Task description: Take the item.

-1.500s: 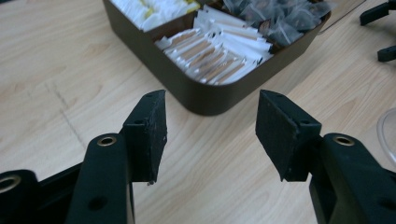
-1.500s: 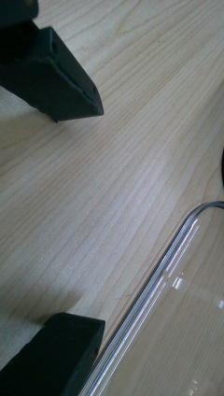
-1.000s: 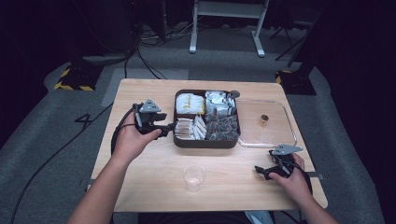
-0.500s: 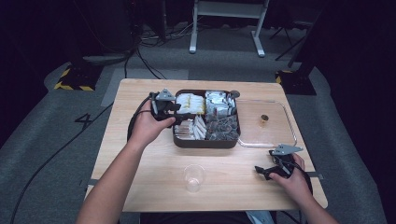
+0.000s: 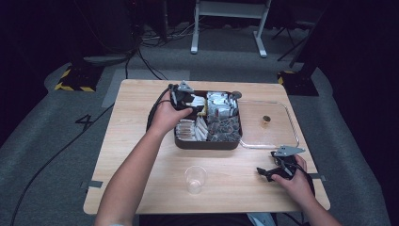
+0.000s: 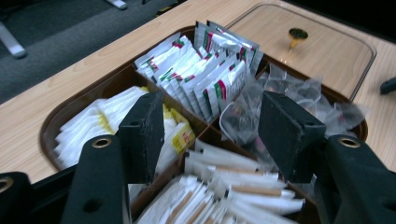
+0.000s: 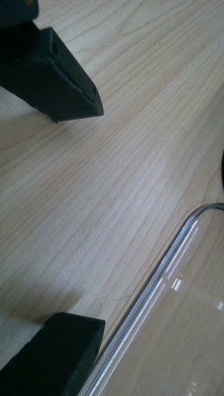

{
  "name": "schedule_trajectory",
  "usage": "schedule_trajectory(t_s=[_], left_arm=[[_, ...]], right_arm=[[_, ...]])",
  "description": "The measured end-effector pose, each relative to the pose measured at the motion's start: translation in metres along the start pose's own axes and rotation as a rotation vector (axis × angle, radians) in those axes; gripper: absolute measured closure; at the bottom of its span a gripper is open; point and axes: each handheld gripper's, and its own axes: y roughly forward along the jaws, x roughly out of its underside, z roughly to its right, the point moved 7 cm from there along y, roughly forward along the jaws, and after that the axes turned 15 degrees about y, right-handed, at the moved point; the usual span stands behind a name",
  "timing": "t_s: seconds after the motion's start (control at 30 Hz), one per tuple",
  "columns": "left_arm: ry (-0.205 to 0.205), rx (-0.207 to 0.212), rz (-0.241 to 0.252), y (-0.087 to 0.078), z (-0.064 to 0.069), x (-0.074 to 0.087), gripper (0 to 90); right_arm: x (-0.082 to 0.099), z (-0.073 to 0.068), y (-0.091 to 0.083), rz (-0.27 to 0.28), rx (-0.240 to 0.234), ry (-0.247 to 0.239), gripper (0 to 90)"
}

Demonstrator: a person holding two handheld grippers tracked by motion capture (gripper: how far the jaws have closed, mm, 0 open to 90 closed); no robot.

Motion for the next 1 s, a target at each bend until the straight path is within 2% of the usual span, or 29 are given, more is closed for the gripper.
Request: schedule_trajectory(t_s=[0.13,0.3,0.47,0.6,0.63,0.73,1.0], left_arm=[[-0.002,-0.003,-0.021,0.008,-0.006,0.001,42.4],[-0.025,0.003,-0.038,0.021,-0.017,0.006,42.9],[-0.027,-0.018,-0.076,0.037,-0.026,0.013,42.6],[-0.024,-0.013,-0.1,0.044,-0.028,0.016,42.6],[-0.02,-0.013,-0.123,0.048,-0.028,0.019,42.6],[-0.007,-0.016,-0.15,0.053,-0.029,0.022,42.7],[-0.004,0.011,-0.211,0.066,-0.031,0.033,46.7]], right_arm=[[0.0,0.0,0.0,-0.002,-0.004,-0.004,1.0],[-0.001,0.0,0.001,-0.003,-0.006,-0.007,1.1],[-0.001,0.0,0.001,-0.003,-0.005,-0.007,1.1],[-0.001,0.0,0.001,-0.003,-0.006,-0.007,1.1],[-0.001,0.0,0.001,-0.003,-0.006,-0.007,1.1],[-0.001,0.0,0.001,-0.003,-0.005,-0.007,1.1],[-0.001,0.0,0.001,-0.003,-0.005,-0.007,1.1]])
